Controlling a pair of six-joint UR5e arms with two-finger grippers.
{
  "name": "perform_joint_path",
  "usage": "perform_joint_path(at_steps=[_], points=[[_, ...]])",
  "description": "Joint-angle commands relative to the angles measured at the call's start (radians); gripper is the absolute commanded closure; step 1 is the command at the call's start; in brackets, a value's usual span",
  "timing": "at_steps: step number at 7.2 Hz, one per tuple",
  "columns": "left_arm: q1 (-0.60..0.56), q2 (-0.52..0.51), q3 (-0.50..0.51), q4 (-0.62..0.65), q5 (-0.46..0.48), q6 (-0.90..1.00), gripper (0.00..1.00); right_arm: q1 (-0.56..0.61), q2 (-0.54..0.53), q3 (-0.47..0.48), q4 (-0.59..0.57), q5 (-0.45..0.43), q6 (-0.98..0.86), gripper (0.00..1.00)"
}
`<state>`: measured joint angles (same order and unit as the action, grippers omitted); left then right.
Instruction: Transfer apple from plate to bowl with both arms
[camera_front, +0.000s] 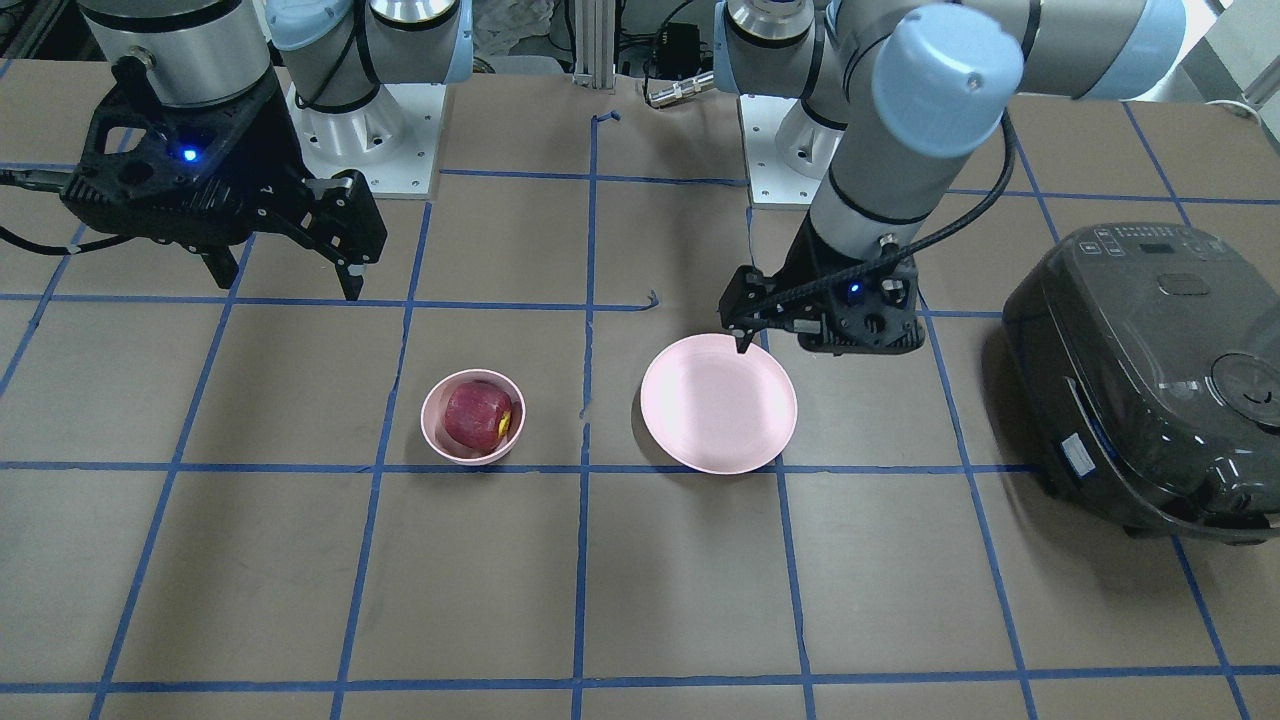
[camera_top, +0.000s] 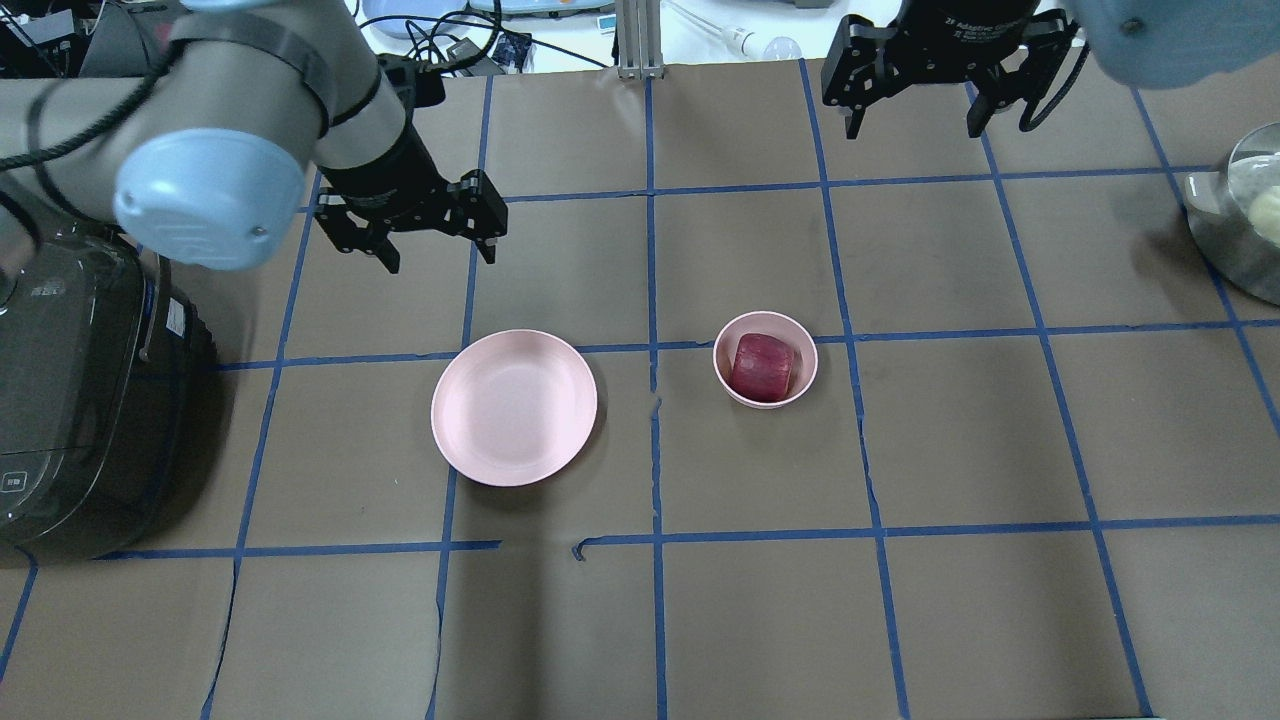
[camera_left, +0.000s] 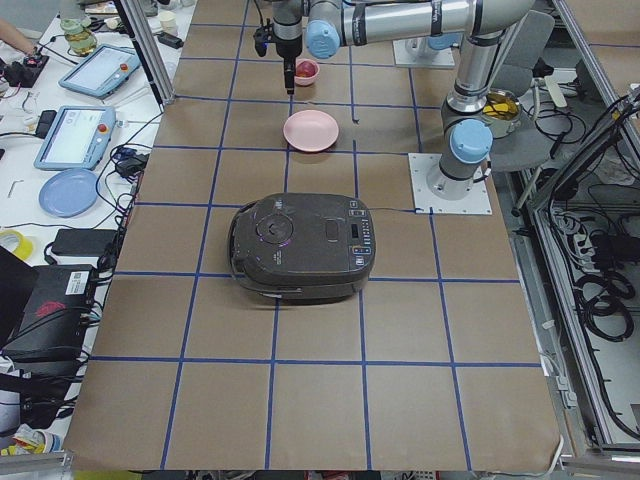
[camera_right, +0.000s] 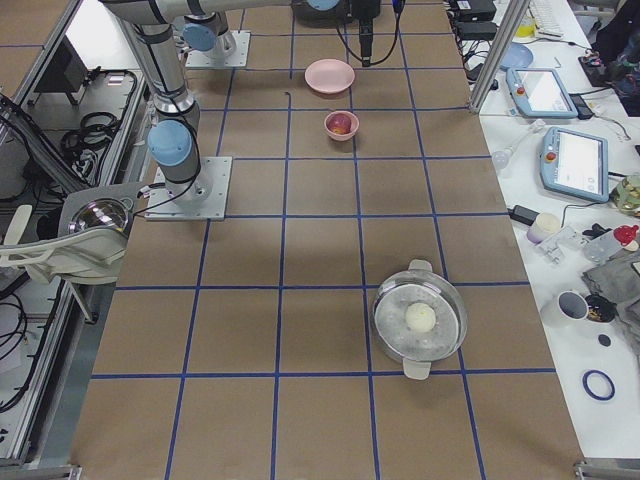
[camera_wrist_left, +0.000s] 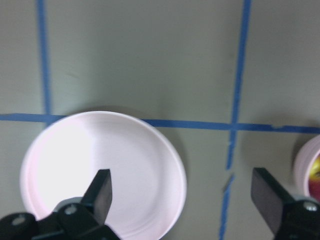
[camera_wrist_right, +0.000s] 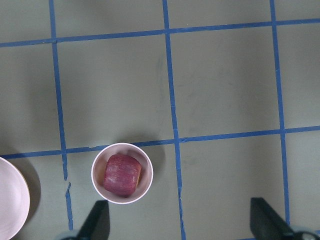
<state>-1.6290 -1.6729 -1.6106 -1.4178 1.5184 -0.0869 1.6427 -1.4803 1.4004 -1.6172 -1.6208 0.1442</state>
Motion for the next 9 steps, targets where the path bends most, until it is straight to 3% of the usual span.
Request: perform_joint_path(at_steps=[1, 9], points=[[0.008, 0.054, 0.041, -0.093, 0.092, 0.016, 0.0, -0.001, 0.0, 0.002, 0.0, -0.001, 0.0, 0.0], [0.026, 0.07, 0.077, -0.087, 0.062, 0.019, 0.0, -0.001, 0.003, 0.006, -0.001, -0.001, 0.0, 0.0]])
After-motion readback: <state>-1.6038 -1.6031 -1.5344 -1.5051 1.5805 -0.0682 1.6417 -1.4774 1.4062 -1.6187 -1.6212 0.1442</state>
